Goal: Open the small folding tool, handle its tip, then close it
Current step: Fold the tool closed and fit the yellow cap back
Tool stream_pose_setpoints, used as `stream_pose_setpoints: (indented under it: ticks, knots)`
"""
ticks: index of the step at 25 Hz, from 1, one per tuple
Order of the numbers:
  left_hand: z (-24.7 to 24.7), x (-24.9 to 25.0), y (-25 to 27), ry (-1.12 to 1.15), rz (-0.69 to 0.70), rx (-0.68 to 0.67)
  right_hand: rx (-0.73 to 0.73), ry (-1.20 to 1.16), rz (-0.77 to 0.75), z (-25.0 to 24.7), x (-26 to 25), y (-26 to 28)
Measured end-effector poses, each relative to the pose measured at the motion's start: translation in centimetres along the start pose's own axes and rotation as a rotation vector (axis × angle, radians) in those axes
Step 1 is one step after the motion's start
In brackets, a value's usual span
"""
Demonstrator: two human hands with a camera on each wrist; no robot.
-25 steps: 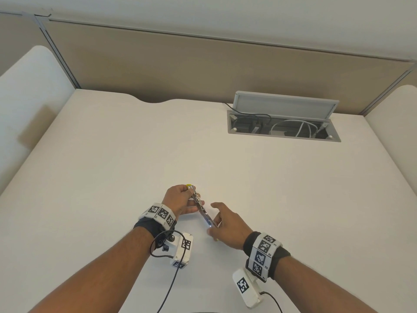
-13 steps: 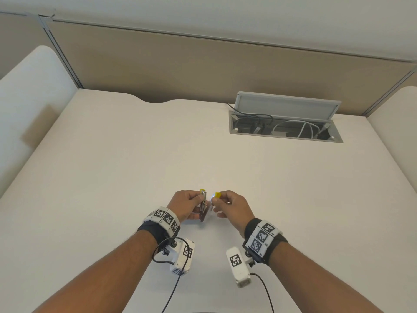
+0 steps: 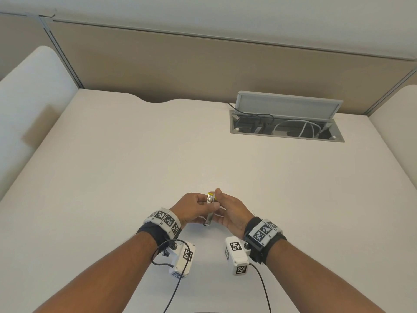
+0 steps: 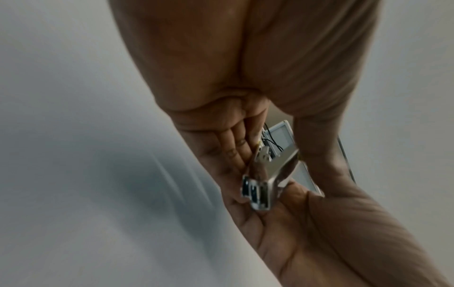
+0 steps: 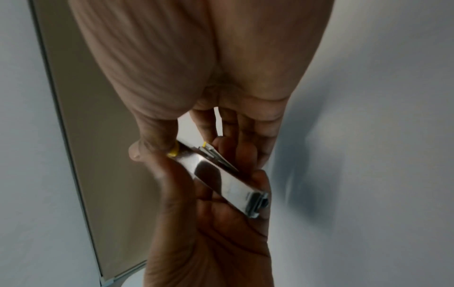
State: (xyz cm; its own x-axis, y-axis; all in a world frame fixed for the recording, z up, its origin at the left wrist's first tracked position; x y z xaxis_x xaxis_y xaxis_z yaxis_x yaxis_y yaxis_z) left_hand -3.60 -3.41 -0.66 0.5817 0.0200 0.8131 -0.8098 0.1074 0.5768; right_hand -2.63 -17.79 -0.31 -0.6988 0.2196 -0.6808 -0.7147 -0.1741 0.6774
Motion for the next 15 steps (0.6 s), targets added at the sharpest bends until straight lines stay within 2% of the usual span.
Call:
stream_pose_setpoints:
  ticks: [5,15]
  knots:
    - [0.03,0.14,-0.21,-0.027,0.041,0.033,0.03,-0.096,0.02,0.05,0.37,-0.18]
    - [-0.12,-0.67,-0.7,-0.063,-0.006,0.096,0.107,0.059,-0.051,0.93,1.04,-0.84]
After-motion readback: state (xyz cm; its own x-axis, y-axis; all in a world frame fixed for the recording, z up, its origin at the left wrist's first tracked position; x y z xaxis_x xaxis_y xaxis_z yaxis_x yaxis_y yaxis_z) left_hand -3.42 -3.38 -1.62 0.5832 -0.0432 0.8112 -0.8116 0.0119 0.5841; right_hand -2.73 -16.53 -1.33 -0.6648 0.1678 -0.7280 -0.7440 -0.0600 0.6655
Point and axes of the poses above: each hand's wrist, its own y-axis away from the middle knuckle, its own z-axis out of the palm, x = y × z, the point moved 3 cm from there along -y, towards the middle knuckle, and after that the axes turned 11 degrees about x, right-handed, at the moved point
